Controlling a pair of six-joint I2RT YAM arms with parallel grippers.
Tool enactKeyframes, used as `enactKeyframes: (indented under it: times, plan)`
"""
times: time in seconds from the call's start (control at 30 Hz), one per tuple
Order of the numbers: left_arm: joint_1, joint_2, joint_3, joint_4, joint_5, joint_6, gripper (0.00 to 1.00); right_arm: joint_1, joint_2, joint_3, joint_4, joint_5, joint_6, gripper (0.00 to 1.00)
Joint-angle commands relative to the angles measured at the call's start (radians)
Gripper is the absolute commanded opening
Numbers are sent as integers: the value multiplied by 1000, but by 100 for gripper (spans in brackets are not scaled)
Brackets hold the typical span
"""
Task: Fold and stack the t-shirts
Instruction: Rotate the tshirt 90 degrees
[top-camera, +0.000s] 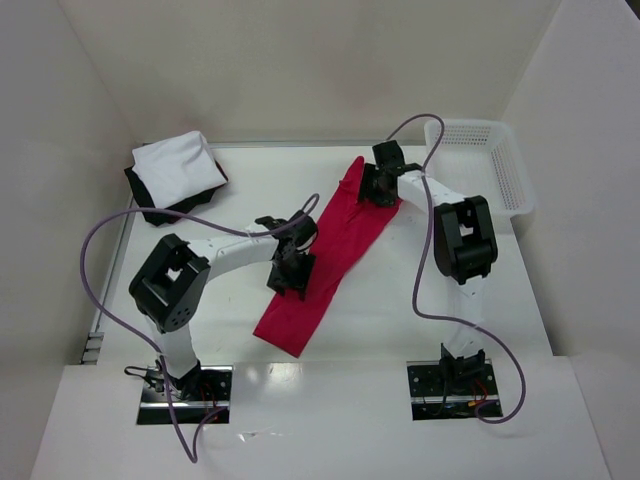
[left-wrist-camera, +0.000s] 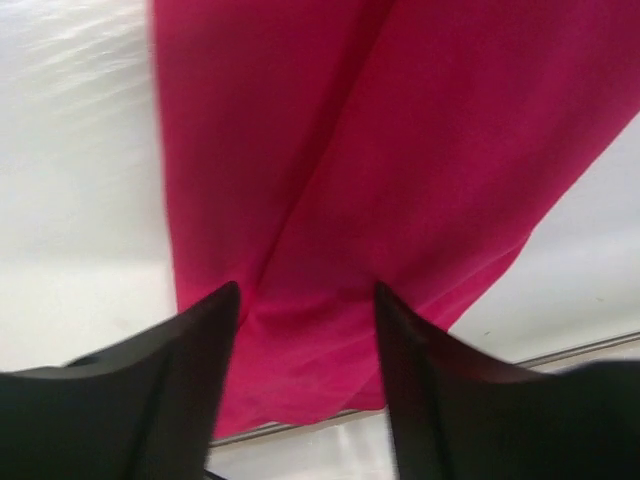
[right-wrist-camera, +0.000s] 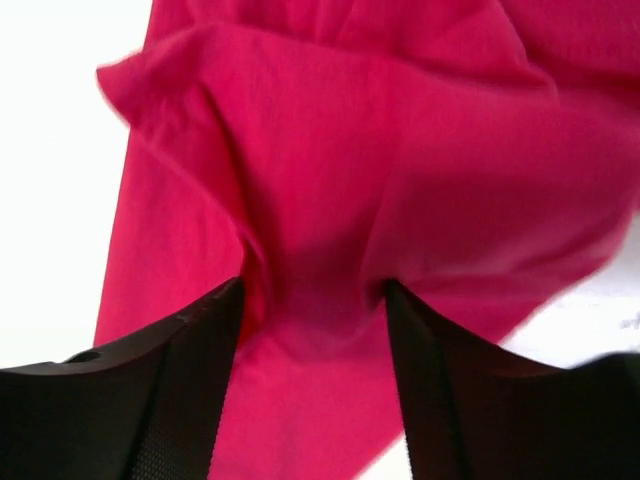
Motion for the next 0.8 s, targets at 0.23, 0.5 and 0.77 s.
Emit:
enactKeyframes:
  times: [0.23,0.5,0.77]
  plan:
    - [-54,57,-28,12,139,32,32,6,210,260,-23,29,-34,54]
    - [-160,96,1,32,242,13,31,15,313,405,-41,-29,-43,54]
    - [-169,96,23,52,250,-7,32,72,421,597,-79,-78,-52,55]
